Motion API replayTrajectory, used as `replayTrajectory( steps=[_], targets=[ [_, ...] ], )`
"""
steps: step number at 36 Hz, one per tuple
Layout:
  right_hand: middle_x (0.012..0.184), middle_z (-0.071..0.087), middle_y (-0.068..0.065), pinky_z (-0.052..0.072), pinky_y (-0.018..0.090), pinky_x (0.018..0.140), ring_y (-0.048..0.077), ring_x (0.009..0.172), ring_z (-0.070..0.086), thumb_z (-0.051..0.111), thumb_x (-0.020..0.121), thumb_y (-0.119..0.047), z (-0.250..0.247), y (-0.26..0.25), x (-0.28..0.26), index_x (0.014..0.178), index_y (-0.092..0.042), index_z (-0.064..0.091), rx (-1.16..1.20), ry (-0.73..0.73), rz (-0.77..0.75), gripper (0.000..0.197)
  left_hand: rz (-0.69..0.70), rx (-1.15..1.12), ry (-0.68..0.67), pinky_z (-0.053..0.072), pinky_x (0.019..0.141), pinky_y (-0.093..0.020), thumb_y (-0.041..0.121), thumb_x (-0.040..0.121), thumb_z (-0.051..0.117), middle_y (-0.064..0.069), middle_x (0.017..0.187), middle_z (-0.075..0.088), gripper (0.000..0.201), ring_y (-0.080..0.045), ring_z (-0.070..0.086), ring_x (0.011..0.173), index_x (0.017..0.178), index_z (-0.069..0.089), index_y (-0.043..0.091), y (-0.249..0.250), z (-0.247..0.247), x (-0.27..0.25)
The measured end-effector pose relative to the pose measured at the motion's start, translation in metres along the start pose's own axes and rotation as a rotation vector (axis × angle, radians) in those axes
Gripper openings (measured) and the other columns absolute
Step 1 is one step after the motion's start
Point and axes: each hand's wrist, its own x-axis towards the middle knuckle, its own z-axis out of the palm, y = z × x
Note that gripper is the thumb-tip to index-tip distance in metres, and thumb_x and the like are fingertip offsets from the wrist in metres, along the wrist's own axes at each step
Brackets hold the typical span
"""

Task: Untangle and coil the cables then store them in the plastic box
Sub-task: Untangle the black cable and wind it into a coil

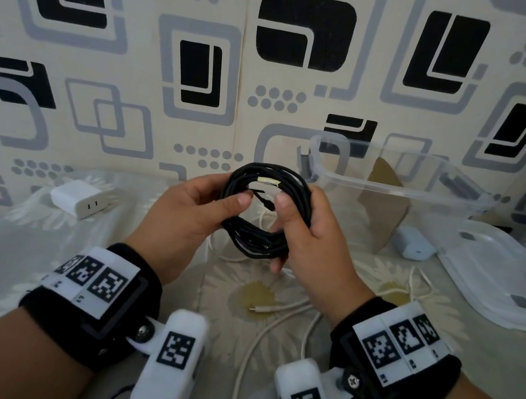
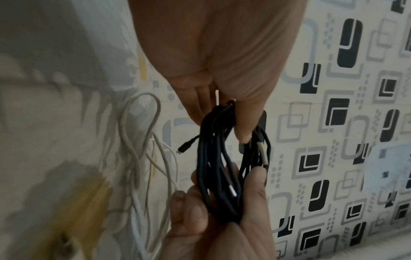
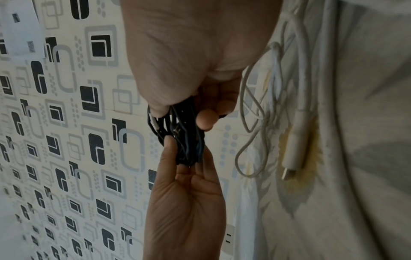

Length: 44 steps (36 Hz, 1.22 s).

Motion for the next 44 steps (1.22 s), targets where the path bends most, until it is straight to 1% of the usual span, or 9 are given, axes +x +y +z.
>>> replayTrajectory(
  steps=[6, 10, 18, 21, 24, 31, 36, 39, 44],
  targets=[
    [0.062, 0.064, -0.008, 0.053, 0.038, 0.049, 0.026, 0.05, 0.06, 0.052, 0.079, -0.056, 0.0, 0.005, 0.001, 0.116, -0.025, 0.044, 0.079, 0.016, 0.07, 0.049, -0.042, -0.146, 0.034, 0.054, 0.085, -0.024, -0.003, 0.082, 0.061, -0.004, 0.101, 0.074, 0.037, -0.016, 0.069, 0.102, 0.118, 0.062, 0.005, -0.002, 0.002, 0.0],
    [0.061, 0.064, -0.003, 0.053, 0.037, 0.054, 0.022, 0.051, 0.06, 0.058, 0.073, -0.058, 0.001, 0.009, 0.004, 0.116, -0.018, 0.048, 0.145, 0.03, 0.163, 0.06, -0.067, -0.247, 0.04, 0.053, 0.082, -0.026, -0.001, 0.072, 0.064, -0.003, 0.098, 0.074, 0.051, -0.017, 0.07, 0.099, 0.123, 0.058, 0.008, -0.001, 0.001, 0.001],
    [0.064, 0.067, -0.002, 0.054, 0.039, 0.062, 0.028, 0.06, 0.062, 0.062, 0.071, -0.058, 0.002, 0.01, 0.005, 0.108, -0.016, 0.05, 0.169, 0.04, 0.216, 0.057, -0.125, -0.353, 0.01, 0.054, 0.076, -0.022, -0.001, 0.071, 0.062, -0.003, 0.094, 0.072, 0.063, -0.011, 0.069, 0.088, 0.133, 0.053, 0.007, -0.001, -0.002, 0.003],
    [0.059, 0.064, -0.01, 0.053, 0.033, 0.055, 0.017, 0.059, 0.064, 0.061, 0.079, -0.051, 0.003, 0.011, 0.005, 0.103, -0.016, 0.05, 0.152, 0.028, 0.179, 0.044, -0.134, -0.352, -0.011, 0.054, 0.072, -0.021, -0.005, 0.075, 0.06, -0.002, 0.089, 0.071, 0.055, -0.01, 0.066, 0.082, 0.128, 0.056, 0.01, -0.002, -0.003, 0.003],
    [0.059, 0.063, -0.011, 0.049, 0.025, 0.05, 0.009, 0.058, 0.064, 0.059, 0.086, -0.044, 0.002, 0.012, 0.005, 0.105, -0.015, 0.051, 0.151, 0.017, 0.168, 0.036, -0.114, -0.267, -0.021, 0.052, 0.071, -0.021, -0.012, 0.085, 0.053, -0.001, 0.092, 0.069, 0.042, -0.01, 0.067, 0.085, 0.119, 0.058, 0.011, -0.002, -0.003, 0.003],
    [0.068, 0.06, -0.004, 0.048, 0.032, 0.05, 0.021, 0.055, 0.06, 0.058, 0.079, -0.054, 0.005, 0.013, 0.005, 0.101, -0.018, 0.061, 0.087, 0.023, 0.136, 0.043, -0.075, -0.122, 0.008, 0.05, 0.079, -0.023, -0.004, 0.083, 0.06, -0.005, 0.099, 0.071, 0.029, -0.016, 0.065, 0.097, 0.108, 0.065, 0.011, -0.004, 0.0, 0.001],
    [0.067, 0.058, 0.003, 0.046, 0.029, 0.046, 0.018, 0.048, 0.054, 0.06, 0.085, -0.044, 0.002, 0.01, 0.004, 0.095, -0.017, 0.063, 0.135, -0.03, 0.14, 0.03, -0.069, -0.103, 0.008, 0.051, 0.083, -0.026, 0.007, 0.079, 0.066, -0.004, 0.106, 0.071, 0.029, -0.017, 0.066, 0.106, 0.108, 0.063, 0.011, -0.005, 0.0, 0.0],
    [0.062, 0.057, 0.004, 0.045, 0.028, 0.045, 0.018, 0.045, 0.052, 0.059, 0.085, -0.044, 0.002, 0.009, 0.003, 0.092, -0.015, 0.062, 0.152, -0.045, 0.13, 0.029, -0.084, -0.119, -0.002, 0.052, 0.081, -0.027, 0.001, 0.09, 0.057, -0.003, 0.105, 0.072, 0.018, -0.015, 0.068, 0.104, 0.105, 0.061, 0.012, -0.005, 0.0, 0.0],
    [0.063, 0.057, 0.005, 0.045, 0.028, 0.045, 0.016, 0.045, 0.053, 0.057, 0.089, -0.042, 0.002, 0.009, 0.004, 0.094, -0.014, 0.062, 0.145, -0.06, 0.136, 0.029, -0.106, -0.157, -0.036, 0.052, 0.074, -0.027, 0.001, 0.093, 0.053, -0.001, 0.097, 0.072, 0.014, -0.014, 0.07, 0.098, 0.101, 0.057, 0.011, -0.005, -0.001, 0.001]
  ],
)
